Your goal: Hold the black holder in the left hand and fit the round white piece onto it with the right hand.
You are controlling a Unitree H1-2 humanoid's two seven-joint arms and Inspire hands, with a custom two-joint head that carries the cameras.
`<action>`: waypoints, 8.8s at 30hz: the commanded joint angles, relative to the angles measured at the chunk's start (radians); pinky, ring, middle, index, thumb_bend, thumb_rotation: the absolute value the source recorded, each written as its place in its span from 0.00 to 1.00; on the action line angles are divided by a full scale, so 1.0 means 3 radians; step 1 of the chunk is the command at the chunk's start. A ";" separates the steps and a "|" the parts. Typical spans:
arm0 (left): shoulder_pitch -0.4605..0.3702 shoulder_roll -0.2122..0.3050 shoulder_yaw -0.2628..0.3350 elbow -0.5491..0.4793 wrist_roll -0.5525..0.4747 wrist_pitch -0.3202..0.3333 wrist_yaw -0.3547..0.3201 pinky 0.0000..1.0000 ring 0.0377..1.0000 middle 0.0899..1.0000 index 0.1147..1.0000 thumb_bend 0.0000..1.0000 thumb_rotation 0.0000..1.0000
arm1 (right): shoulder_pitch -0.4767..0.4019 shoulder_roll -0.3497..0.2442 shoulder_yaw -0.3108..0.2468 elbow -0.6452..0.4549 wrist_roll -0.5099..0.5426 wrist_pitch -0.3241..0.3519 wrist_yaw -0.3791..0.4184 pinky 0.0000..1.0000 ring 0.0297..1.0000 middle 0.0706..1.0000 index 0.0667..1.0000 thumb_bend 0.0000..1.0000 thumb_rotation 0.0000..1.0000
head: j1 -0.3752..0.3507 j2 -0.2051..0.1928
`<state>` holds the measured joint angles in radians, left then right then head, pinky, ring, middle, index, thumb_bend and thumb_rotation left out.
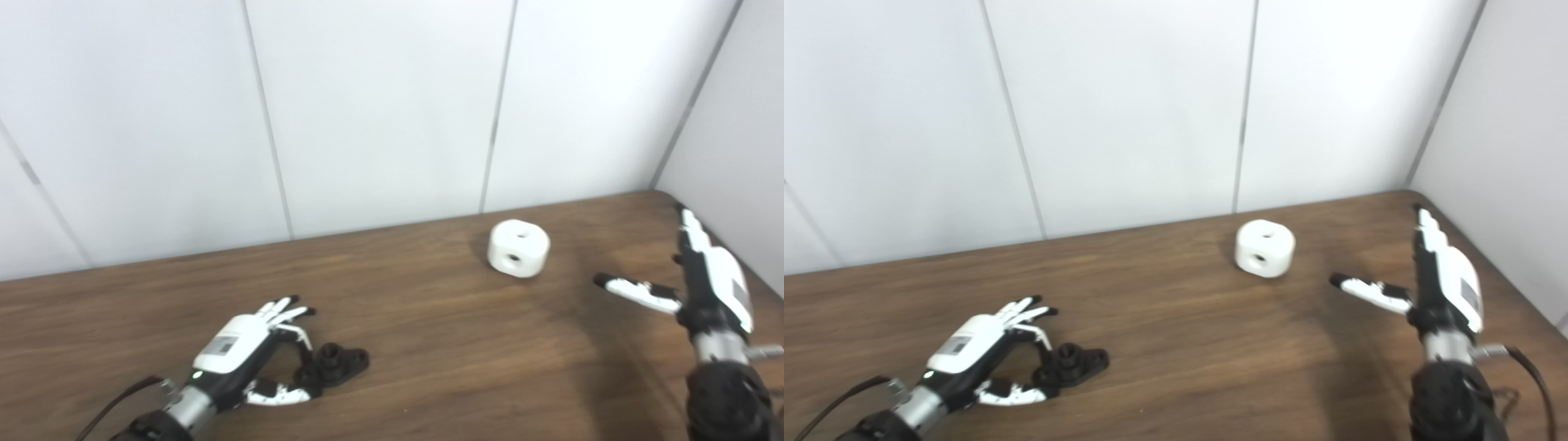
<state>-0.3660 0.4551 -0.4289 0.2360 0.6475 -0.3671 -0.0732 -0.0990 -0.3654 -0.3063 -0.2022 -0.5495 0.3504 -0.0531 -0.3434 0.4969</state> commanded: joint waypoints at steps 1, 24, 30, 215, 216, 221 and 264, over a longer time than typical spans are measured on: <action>0.0045 0.0150 -0.0030 0.0072 0.0042 -0.0038 -0.0187 1.00 1.00 0.92 0.42 0.52 0.05 | -0.0183 -0.0190 0.0011 -0.0028 0.0040 0.0042 0.0061 0.69 0.88 0.95 1.00 0.97 0.67 | -0.0067 0.0033; 0.0050 0.0237 0.0036 0.0104 -0.0041 -0.0267 -0.0241 1.00 1.00 0.92 0.41 0.52 0.05 | -0.0943 -0.0650 0.0699 0.0919 0.0153 0.0396 0.0799 0.56 0.83 0.94 0.96 1.00 0.70 | -0.0420 0.0125; 0.0022 0.0236 0.0022 0.0146 -0.0033 -0.0301 -0.0285 1.00 1.00 0.92 0.41 0.52 0.05 | -0.1020 -0.0616 0.0877 0.1027 0.0155 0.0391 0.0808 0.70 0.89 0.94 0.96 1.00 0.70 | -0.0440 0.0076; 0.0192 0.0242 0.0117 -0.0083 -0.0089 -0.0161 -0.0426 1.00 1.00 0.94 0.41 0.52 0.05 | -0.1415 -0.0428 0.1571 0.1563 -0.0333 0.0160 0.0272 0.97 1.00 1.00 0.87 1.00 0.54 | -0.0249 -0.0111; 0.0190 0.0241 0.0115 -0.0081 -0.0085 -0.0158 -0.0428 1.00 1.00 0.94 0.41 0.52 0.05 | -0.1418 -0.0443 0.1567 0.1554 -0.0338 0.0170 0.0282 0.97 1.00 1.00 0.87 1.00 0.54 | -0.0252 -0.0115; 0.0177 0.0235 0.0106 -0.0038 -0.0079 -0.0192 -0.0402 1.00 1.00 0.94 0.41 0.52 0.05 | -0.1424 -0.0530 0.1552 0.1442 -0.0358 0.0263 0.0365 0.95 1.00 1.00 0.85 1.00 0.56 | -0.0257 -0.0128; 0.0195 0.0167 0.0105 0.0012 -0.0078 -0.0200 -0.0316 1.00 1.00 0.92 0.41 0.52 0.05 | -0.1398 -0.0451 0.1493 0.1201 -0.0195 0.0386 0.0721 1.00 1.00 1.00 0.89 1.00 0.58 | -0.0184 -0.0152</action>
<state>-0.3273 0.4926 -0.3796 0.2186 0.5863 -0.4365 -0.1339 -0.4823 -0.4905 0.1506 0.1849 -0.5944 0.4653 0.1809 -0.3973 0.4510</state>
